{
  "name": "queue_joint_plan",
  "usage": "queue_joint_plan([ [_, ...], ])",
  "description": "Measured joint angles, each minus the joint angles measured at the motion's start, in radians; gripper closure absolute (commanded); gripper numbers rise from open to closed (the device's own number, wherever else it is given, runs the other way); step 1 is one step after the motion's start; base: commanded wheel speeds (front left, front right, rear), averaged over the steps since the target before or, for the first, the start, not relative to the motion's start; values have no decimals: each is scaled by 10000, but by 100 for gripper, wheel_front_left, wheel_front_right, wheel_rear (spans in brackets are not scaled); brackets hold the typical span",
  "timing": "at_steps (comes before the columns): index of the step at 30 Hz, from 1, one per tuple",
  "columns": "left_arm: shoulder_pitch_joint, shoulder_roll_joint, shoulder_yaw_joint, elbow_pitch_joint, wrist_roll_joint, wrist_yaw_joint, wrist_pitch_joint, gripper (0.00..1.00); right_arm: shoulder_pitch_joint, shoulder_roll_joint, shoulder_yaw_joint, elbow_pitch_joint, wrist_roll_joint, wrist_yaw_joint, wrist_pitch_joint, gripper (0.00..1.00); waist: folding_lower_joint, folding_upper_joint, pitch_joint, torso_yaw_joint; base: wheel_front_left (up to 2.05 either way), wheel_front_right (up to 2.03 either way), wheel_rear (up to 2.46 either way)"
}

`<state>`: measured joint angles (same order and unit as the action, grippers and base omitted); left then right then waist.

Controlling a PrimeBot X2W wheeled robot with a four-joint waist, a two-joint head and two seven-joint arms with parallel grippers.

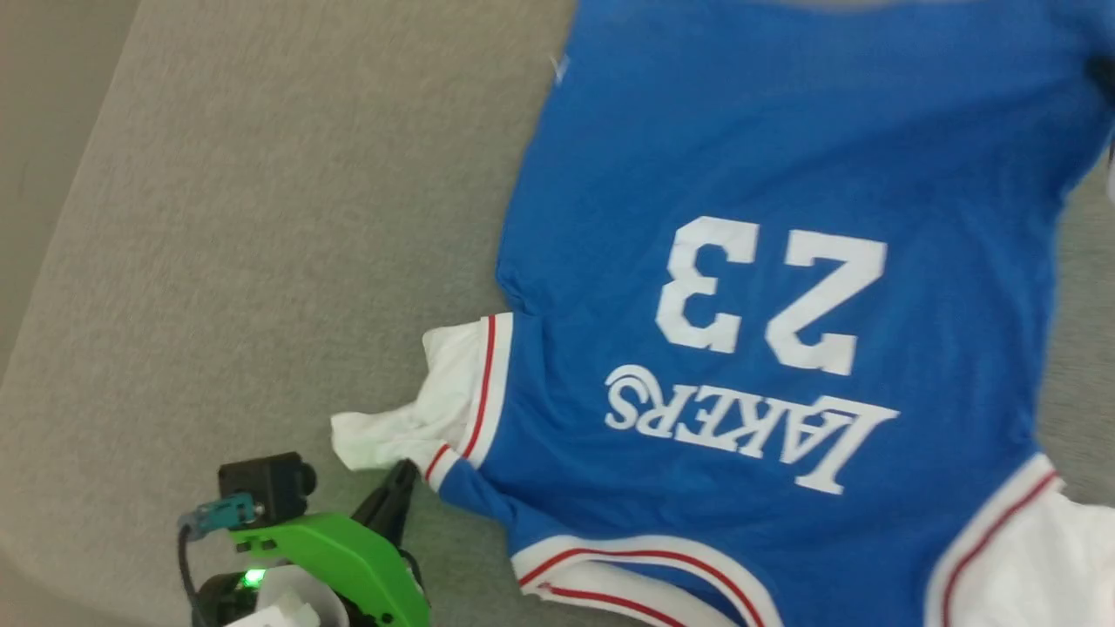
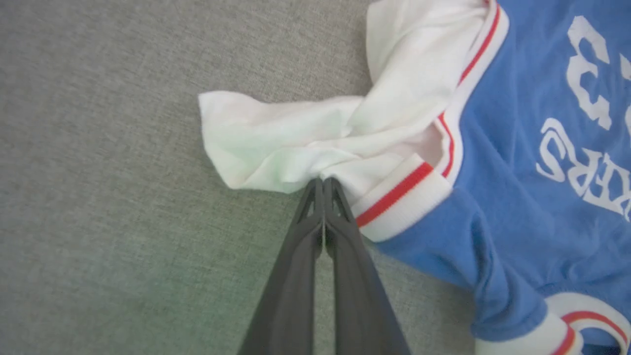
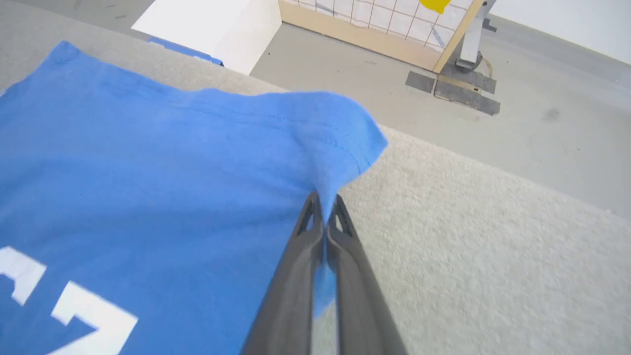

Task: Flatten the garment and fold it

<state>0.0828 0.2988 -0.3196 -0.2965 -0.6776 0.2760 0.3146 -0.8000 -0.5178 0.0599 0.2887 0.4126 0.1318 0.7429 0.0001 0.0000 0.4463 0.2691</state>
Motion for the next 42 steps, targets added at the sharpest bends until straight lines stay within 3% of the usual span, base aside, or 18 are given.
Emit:
queue_joint_plan([
  [4, 92, 228, 209, 12, -31, 92, 109, 100, 1845, -178, -715, -1457, 554, 0, -8, 100, -1, 0, -572, -567, 0, 0, 0],
  [8, 309, 414, 420, 15, -94, 257, 199, 100, 3994, 42, -1530, -2796, 838, 0, 566, 100, -1, 0, -1118, -1265, 0, 0, 0],
  [13, 452, 441, 514, 247, -282, 307, 228, 100, 6580, 953, -1954, -3839, 1091, 0, 1432, 100, -1, 0, -1771, -2101, 0, 0, 0],
  [17, 514, 426, 499, 476, -372, 299, 224, 100, 8488, 1615, -1710, -4299, 1519, 0, 2284, 100, -2, 0, -2320, -2589, 0, 0, 0],
  [23, 659, 374, 497, 734, -460, 230, 142, 100, 10041, 2383, -1751, -4585, 1779, 0, 2803, 100, -2, 0, -2972, -3142, 0, 0, 0],
  [24, 671, 370, 504, 777, -460, 230, 86, 100, 10104, 2522, -1845, -4642, 1799, 0, 2754, 57, -2, 0, -3060, -3215, 0, 0, 0],
  [25, 672, 370, 506, 805, -460, 230, 81, 100, 10113, 2596, -1929, -4702, 1801, 0, 2646, 0, -2, 0, -3125, -3265, 0, 0, 0],
  [29, 686, 360, 539, 907, -458, 230, -40, 100, 9903, 2813, -2673, -5265, 1944, 0, 1323, 0, -2, 0, -3352, -3421, 0, 0, 0],
  [34, 753, 357, 598, 945, -458, 232, -184, 100, 8211, 2849, -3229, -5507, 1678, 0, -510, 0, -2, 0, -3287, -3432, 0, 0, 0],
  [38, 711, 318, 545, 915, -401, 247, -274, 100, 6566, 2782, -2512, -5212, 1406, 0, -986, 0, -2, 0, -3070, -3291, 0, 0, 0],
  [42, 469, 230, 403, 798, -219, 255, -360, 100, 4886, 2623, -1381, -4094, 717, 0, -988, 0, -1, 0, -2738, -3007, 0, 0, 0],
])
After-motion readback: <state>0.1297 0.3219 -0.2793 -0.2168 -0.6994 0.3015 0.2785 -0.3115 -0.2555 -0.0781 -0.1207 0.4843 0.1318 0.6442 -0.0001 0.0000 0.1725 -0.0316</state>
